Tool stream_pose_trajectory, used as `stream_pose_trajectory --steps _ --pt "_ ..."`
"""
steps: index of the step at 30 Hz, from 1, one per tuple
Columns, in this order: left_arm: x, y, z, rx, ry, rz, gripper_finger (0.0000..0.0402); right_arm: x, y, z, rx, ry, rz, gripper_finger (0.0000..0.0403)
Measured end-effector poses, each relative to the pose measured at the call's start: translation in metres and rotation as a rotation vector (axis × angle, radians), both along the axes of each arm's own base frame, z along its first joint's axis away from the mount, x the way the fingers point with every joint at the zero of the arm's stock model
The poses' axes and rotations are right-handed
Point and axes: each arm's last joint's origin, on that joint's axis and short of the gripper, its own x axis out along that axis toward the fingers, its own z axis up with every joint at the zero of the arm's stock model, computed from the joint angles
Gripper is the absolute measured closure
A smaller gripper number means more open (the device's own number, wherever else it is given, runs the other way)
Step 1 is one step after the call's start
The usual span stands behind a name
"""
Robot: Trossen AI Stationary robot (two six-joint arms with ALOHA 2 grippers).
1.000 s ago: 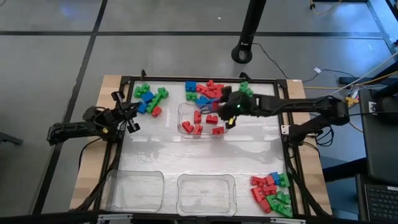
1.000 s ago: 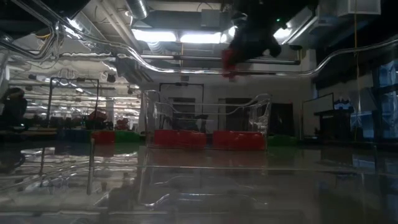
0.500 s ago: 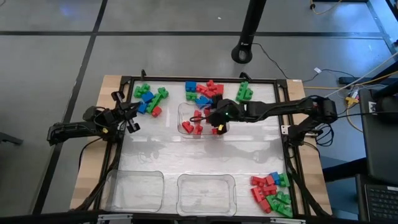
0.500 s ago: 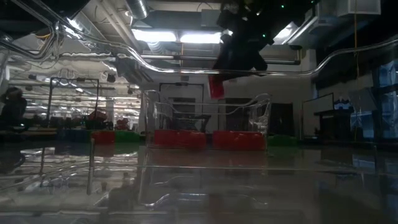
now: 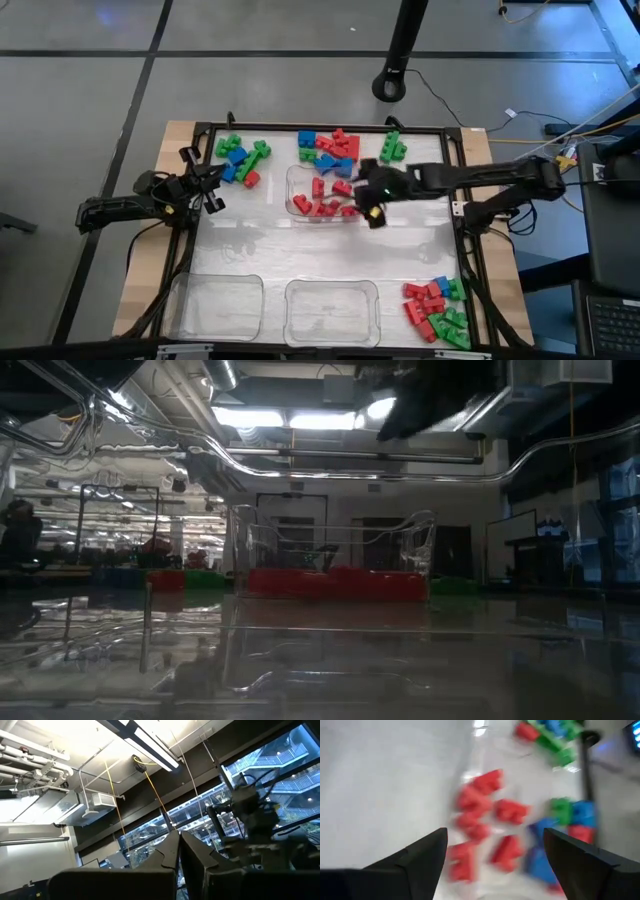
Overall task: Sort blocks
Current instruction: Put the red game piece into the top right transparent bin
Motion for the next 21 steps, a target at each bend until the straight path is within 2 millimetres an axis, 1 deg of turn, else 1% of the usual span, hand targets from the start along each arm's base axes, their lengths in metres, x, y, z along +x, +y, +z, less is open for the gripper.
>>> stream_pose_trajectory --steps 2,6,9,12,14,17,21 --pt "0.0 0.0 0.0 0.0 0.001 0.0 0.0396 -0.011 0.023 0.004 0.09 0.017 -0.008 0.0079" --pt "0.0 0.0 0.0 -0.013 -0.004 -0.01 0.0396 -0.031 0.071 0.003 0.267 0.073 -0.042 0.0079" --pt "0.0 0.0 0.0 -0.014 -0.007 -0.011 0.0396 -0.044 0.103 -0.007 0.345 0.146 -0.133 0.0079" --pt "0.0 0.0 0.0 -0.017 -0.01 -0.014 0.0396 -0.058 0.129 -0.023 0.373 0.249 -0.236 0.0079" --pt "0.0 0.0 0.0 -0.03 -0.012 -0.023 0.0396 -0.064 0.143 -0.033 0.38 0.303 -0.285 0.0079" --pt "0.0 0.0 0.0 -0.05 -0.018 -0.037 0.0396 -0.072 0.16 -0.048 0.341 0.38 -0.323 0.0079" --pt "0.0 0.0 0.0 -0.055 -0.02 -0.041 0.0396 -0.078 0.168 -0.066 0.251 0.496 -0.347 0.0079"
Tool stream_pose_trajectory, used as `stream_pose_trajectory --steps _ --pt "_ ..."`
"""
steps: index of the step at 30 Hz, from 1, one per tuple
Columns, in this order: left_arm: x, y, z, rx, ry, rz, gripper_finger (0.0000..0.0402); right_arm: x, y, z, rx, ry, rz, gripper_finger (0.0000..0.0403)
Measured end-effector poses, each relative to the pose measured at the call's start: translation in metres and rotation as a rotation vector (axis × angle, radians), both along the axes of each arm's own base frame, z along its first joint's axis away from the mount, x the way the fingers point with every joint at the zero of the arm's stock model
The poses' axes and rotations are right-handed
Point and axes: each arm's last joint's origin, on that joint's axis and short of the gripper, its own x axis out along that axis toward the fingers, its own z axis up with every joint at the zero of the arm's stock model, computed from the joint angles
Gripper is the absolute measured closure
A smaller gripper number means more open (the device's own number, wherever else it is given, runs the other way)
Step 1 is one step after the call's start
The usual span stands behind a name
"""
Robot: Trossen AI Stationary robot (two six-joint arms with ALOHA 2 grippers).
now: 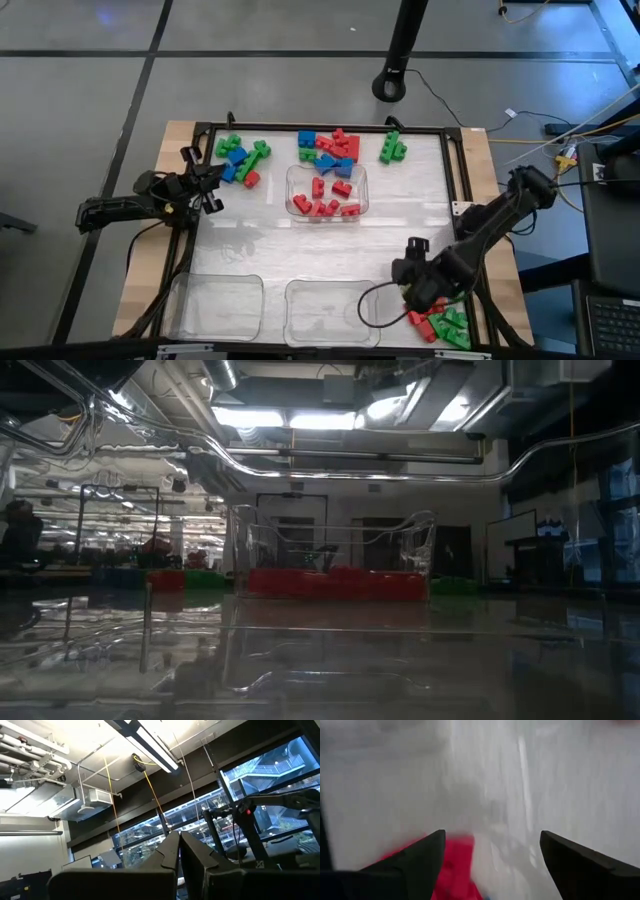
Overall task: Sort blocks
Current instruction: Put the red game piece into the top right transparent bin
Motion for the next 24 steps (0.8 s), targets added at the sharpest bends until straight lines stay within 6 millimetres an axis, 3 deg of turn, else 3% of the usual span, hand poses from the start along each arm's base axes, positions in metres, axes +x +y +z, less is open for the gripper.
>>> stream_pose_trajectory --steps 6,14,24 --pt "0.0 0.0 0.0 0.003 -0.004 0.001 0.0396 -0.001 0.002 -0.014 0.005 0.154 0.01 0.0079" --pt "0.0 0.0 0.0 0.003 -0.005 0.002 0.0396 -0.008 0.011 -0.016 0.062 0.167 -0.043 0.0079" --pt "-0.004 -0.001 0.005 0.036 -0.057 0.021 0.0396 -0.024 0.02 -0.05 0.093 0.155 -0.143 0.0079"
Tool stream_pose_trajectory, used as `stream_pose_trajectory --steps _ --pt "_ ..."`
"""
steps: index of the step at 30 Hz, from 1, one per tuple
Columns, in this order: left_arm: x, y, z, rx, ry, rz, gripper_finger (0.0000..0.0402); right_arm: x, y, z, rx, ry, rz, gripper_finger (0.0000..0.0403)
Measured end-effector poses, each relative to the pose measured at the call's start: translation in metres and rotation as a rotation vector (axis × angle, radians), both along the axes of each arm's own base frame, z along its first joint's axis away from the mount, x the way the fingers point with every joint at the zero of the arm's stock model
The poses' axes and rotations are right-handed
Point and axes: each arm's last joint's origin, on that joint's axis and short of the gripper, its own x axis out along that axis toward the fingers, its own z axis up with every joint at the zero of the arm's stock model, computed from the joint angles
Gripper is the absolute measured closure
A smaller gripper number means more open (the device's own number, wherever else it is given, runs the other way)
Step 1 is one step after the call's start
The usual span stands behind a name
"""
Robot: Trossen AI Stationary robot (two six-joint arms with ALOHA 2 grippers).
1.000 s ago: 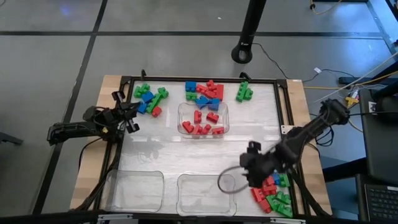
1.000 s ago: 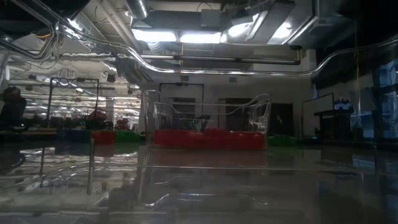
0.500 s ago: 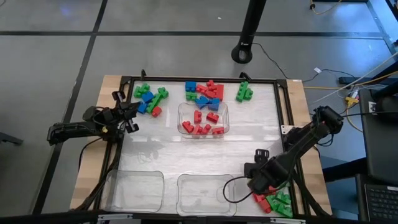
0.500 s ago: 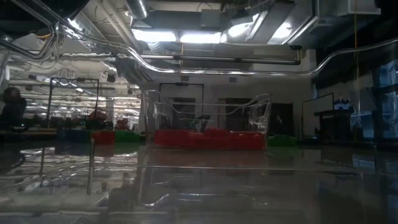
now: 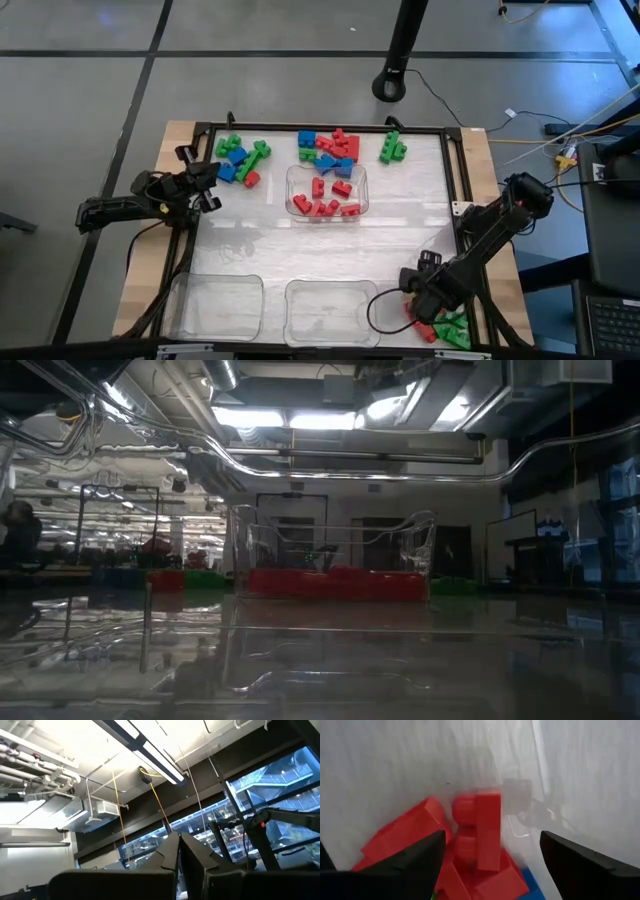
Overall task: Sort blocks
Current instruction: Put the red game piece into the top right transparent bin
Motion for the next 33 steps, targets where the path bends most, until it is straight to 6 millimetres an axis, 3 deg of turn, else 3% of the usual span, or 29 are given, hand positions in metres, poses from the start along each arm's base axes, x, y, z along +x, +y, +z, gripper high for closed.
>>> stream_pose_trajectory --steps 18,33 --pt "0.0 0.0 0.0 0.012 0.009 0.01 0.0396 -0.011 -0.016 -0.044 -0.012 -0.027 -0.004 0.0079" --pt "0.0 0.0 0.0 0.012 0.01 0.011 0.0396 -0.008 -0.018 -0.045 -0.041 -0.078 0.145 0.0079"
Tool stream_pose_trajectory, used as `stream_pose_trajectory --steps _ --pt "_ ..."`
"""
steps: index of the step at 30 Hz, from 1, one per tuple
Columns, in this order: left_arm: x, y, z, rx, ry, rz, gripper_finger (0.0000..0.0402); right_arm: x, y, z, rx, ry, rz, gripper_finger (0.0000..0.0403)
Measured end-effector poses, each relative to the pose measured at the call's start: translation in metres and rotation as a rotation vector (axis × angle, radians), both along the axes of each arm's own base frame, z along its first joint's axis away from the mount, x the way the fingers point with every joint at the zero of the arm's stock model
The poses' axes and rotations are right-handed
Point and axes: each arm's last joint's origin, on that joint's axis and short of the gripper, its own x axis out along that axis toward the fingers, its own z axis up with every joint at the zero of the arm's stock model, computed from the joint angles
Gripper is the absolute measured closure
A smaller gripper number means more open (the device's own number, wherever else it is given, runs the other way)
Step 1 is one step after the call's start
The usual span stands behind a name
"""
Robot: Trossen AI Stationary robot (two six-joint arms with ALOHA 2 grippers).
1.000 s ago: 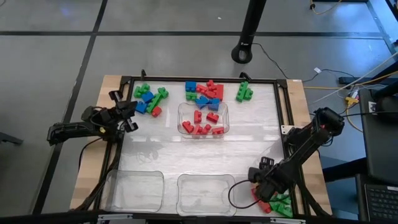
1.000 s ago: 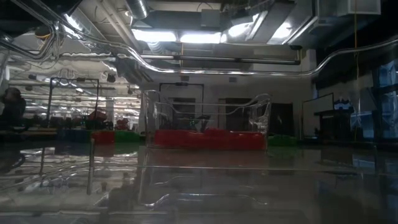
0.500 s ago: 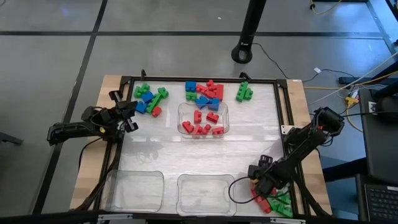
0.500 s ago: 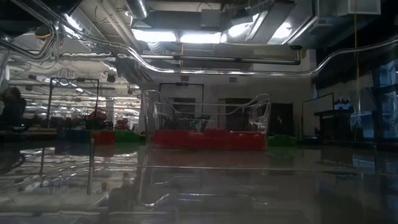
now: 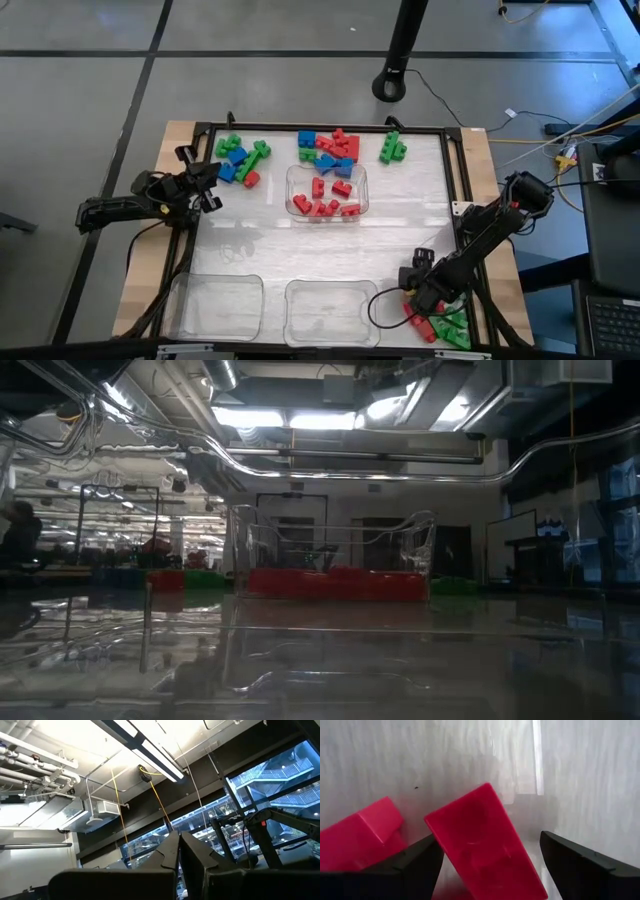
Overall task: Sort blocks
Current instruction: Put the red game piece into the top right transparent bin
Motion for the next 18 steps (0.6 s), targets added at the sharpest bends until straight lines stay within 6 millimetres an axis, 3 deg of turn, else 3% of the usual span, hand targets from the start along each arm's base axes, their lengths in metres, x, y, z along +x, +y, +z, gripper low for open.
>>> stream_pose_trajectory --steps 6,15,18 --pt "0.0 0.0 0.0 0.0 0.0 0.0 0.0396 0.0002 0.0006 0.0 0.002 0.001 0.043 0.01" --pt "0.0001 0.0 -0.0001 -0.001 0.001 -0.001 0.0396 0.0022 0.0009 0.0002 -0.008 -0.028 0.067 0.0264" --pt "0.0001 0.0 -0.0001 -0.001 0.001 -0.001 0.0396 0.0018 0.0008 0.0013 -0.004 -0.026 0.082 0.0267"
